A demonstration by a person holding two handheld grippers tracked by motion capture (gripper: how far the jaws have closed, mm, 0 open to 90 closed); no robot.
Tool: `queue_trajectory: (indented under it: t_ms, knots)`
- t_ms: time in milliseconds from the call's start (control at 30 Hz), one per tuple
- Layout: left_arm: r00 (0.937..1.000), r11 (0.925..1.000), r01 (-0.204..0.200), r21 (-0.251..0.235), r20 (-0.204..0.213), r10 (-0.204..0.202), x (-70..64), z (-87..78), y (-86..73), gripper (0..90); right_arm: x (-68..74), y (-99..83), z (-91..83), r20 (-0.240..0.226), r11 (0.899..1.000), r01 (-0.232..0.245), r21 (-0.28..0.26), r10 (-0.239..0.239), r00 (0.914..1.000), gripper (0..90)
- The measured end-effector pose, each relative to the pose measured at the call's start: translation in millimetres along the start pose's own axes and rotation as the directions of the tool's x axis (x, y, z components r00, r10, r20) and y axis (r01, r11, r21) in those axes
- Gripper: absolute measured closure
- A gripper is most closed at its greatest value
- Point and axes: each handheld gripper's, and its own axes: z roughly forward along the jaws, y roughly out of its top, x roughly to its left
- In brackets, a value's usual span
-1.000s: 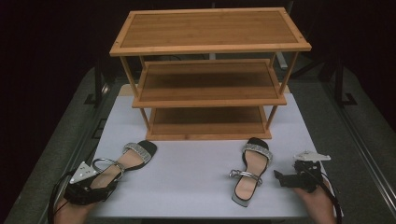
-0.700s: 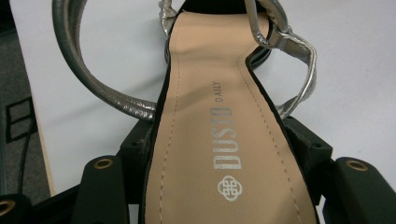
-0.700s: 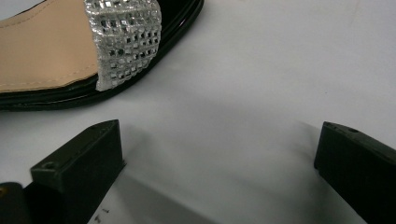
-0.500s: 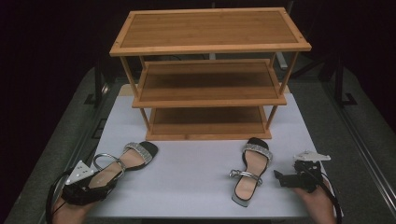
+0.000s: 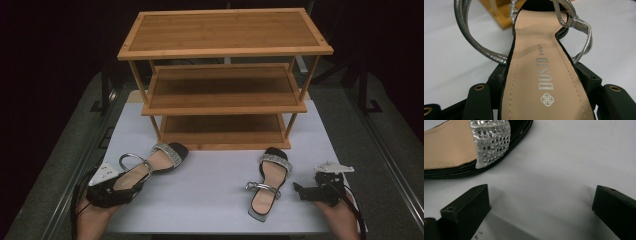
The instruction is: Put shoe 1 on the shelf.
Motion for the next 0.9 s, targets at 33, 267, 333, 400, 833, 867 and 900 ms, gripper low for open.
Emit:
queue_trajectory:
  t_ms: [33,267,333,400,833,867,900]
  knots:
    - [1.0000,1.0000,0.001,-0.007,0.007,-0.001,-1.5,4.1,3.2,38.4,0.0,0.0,0.0,0.000,1.000,0.000,0.000,0.000,1.0000,0.5]
    - [0.9992,0.9995,-0.017,-0.027,0.037,0.018,-11.7,31.7,25.9,38.4,0.0,0.0,0.0,-0.001,1.000,-0.001,0.001,0.001,1.0000,0.4]
    - [0.9989,0.9994,-0.014,-0.030,0.045,0.015,-13.8,39.5,31.3,38.4,0.1,0.0,-0.1,-0.002,1.000,-0.003,0.002,0.003,1.0000,0.4]
    - [0.9988,0.9993,-0.018,-0.032,0.045,0.019,-15.8,47.0,36.7,38.4,0.1,0.0,-0.1,-0.002,1.000,-0.003,0.001,0.003,1.0000,0.4]
    - [1.0000,0.9974,0.009,-0.071,0.005,-0.008,-21.6,102.5,69.1,38.3,-0.1,0.0,-0.1,-0.002,1.000,-0.002,0.001,0.002,1.0000,0.4]
    - [0.9999,0.9968,0.012,-0.079,0.001,-0.012,-21.3,107.9,71.8,38.3,-0.1,0.0,-0.1,-0.002,1.000,-0.002,0.001,0.002,1.0000,0.4]
    - [0.9999,0.9965,0.014,-0.082,-0.001,-0.014,-20.7,113.1,74.5,38.3,-0.1,0.0,-0.1,-0.002,1.000,-0.002,0.001,0.002,1.0000,0.4]
